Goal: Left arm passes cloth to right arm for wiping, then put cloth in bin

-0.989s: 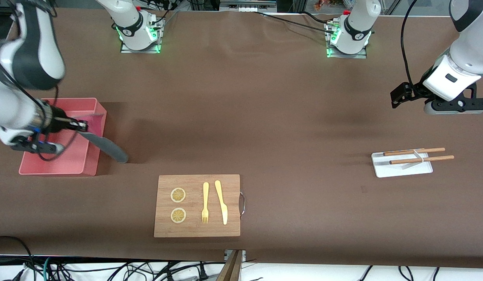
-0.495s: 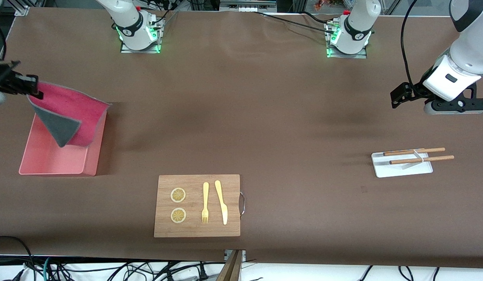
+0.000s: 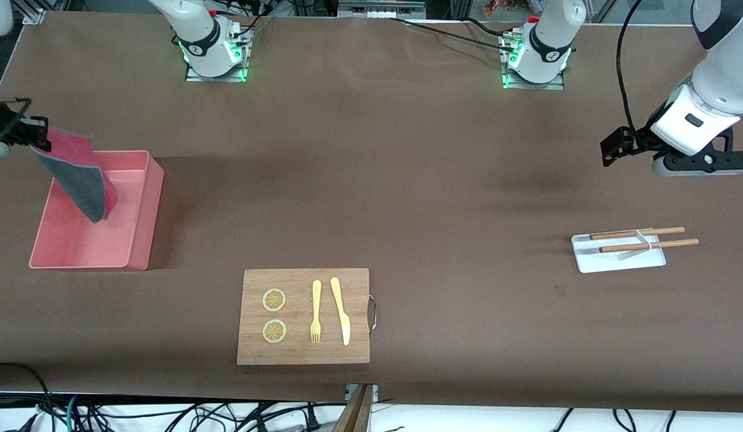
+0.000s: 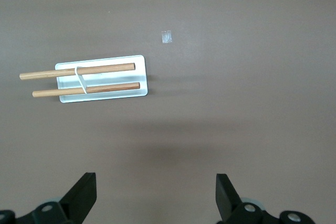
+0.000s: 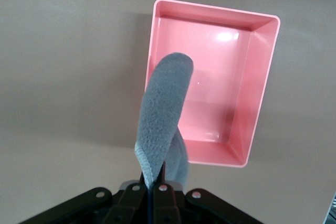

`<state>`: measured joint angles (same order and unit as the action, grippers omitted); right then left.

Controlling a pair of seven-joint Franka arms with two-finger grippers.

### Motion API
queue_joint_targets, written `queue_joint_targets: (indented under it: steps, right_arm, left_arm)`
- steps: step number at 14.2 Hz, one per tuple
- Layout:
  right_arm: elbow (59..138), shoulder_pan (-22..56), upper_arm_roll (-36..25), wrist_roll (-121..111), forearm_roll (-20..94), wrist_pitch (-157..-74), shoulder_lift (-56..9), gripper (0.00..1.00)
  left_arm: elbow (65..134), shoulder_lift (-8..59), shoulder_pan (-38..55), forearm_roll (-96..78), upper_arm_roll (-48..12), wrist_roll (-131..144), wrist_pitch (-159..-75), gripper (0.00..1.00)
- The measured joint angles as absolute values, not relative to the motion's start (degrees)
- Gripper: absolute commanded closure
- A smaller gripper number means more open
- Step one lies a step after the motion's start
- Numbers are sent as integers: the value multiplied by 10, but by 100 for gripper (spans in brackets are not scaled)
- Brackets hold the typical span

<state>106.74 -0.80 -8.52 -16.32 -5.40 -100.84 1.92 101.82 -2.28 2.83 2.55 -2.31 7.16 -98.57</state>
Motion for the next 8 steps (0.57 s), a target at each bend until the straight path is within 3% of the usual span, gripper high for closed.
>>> queue_joint_targets:
  steps: [2, 3, 8]
  right_arm:
    - [1102, -12, -89, -165, -55, -1063, 2, 93]
    - [1123, -14, -95, -171, -56, -1094, -4, 82]
    - [1167, -19, -110, -192, -56, -1147, -10, 2]
  left_arm:
    - [1018, -23, 28, 25, -23, 72, -986, 0]
    - [1018, -23, 28, 25, -23, 72, -986, 0]
    - [1018, -23, 28, 25, -23, 72, -985, 0]
